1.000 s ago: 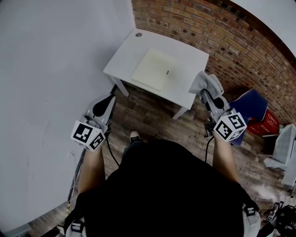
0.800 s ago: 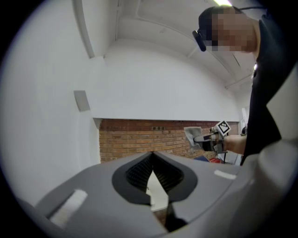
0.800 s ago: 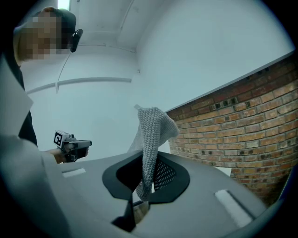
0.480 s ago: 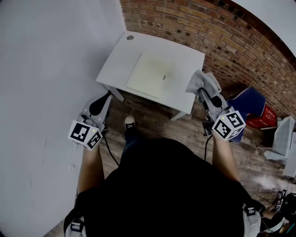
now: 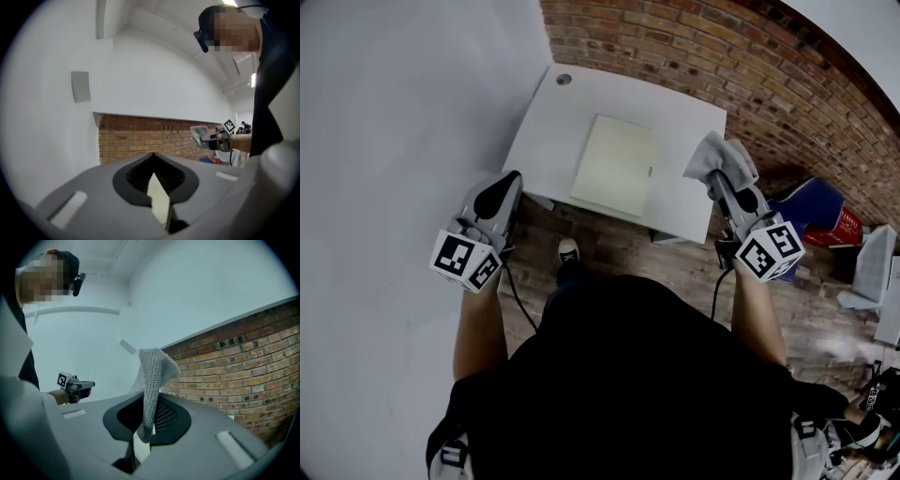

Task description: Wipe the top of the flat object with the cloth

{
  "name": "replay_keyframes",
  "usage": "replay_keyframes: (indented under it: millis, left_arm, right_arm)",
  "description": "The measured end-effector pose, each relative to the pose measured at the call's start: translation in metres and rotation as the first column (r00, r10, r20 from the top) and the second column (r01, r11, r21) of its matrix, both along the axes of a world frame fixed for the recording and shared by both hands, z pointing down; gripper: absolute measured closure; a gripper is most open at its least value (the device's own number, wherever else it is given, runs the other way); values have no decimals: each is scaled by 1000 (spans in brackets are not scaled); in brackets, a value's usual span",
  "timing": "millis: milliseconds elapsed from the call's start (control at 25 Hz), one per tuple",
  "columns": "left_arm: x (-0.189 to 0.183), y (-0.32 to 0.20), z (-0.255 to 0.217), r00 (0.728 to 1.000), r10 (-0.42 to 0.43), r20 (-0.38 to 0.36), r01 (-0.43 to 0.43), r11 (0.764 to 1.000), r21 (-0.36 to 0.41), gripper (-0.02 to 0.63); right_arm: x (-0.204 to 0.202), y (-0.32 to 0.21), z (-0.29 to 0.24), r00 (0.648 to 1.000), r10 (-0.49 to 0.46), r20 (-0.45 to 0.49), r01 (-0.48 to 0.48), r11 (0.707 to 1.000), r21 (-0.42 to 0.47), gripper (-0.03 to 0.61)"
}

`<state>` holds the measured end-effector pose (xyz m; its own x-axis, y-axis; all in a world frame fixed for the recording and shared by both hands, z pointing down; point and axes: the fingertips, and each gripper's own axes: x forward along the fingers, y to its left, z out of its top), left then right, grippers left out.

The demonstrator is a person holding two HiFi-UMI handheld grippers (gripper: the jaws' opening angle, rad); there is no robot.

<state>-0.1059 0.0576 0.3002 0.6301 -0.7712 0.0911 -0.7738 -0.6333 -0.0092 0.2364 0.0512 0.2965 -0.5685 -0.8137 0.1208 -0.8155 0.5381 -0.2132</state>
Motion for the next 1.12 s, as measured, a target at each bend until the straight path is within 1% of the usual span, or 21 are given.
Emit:
replay_keyframes:
  millis: [240,520,720,840,1120]
  left_arm:
    - [-17,-35,1,999,28,-21,-29,1000,-12,612]
    - [-21,-60,7,997,65,-35,-65,998,-21,612]
    - [-38,-79,9,996,85,-31,-86,996,-25,612]
    - [-51,-97,10,994,104,-45,-105,994,-24,612]
    - [-76,-138,5,983,176,-49,-177,984,-2,612]
  right_arm:
    - [-25,-20,-2,1000,27,-13,-27,1000,0,568]
    - [-26,-39,3,998,67,-5,-67,998,-14,568]
    - [-41,-56,-1,996,91,-10,-91,996,-15,568]
    - [-54,-71,-6,993,112,-19,-112,994,-5,568]
    - [-96,-96,-13,988,154,-24,-154,988,19,568]
